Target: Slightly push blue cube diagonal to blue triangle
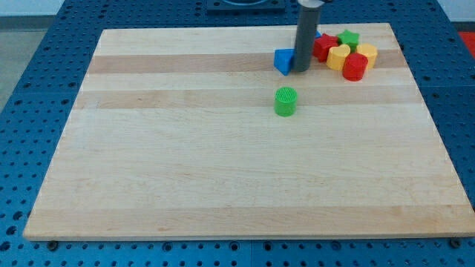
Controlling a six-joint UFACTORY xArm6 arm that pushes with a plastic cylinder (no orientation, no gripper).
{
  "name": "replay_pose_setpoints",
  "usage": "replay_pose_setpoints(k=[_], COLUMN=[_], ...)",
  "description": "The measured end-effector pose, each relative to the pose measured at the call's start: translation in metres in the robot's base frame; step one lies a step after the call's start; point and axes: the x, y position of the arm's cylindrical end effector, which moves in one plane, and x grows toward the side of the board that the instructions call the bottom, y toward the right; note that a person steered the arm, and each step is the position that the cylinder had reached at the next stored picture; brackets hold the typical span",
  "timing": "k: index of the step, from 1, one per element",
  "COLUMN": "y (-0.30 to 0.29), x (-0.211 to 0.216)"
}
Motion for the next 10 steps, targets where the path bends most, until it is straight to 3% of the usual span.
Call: replay_pose_setpoints(k=[2,3,4,5,6,7,10], y=[-0.018,-0.018,-0.018,-0.018,-0.003,0.086,0.099], x=[0.001,-0.029,-0.094,-0.122,-0.12,-0.098,-0.075])
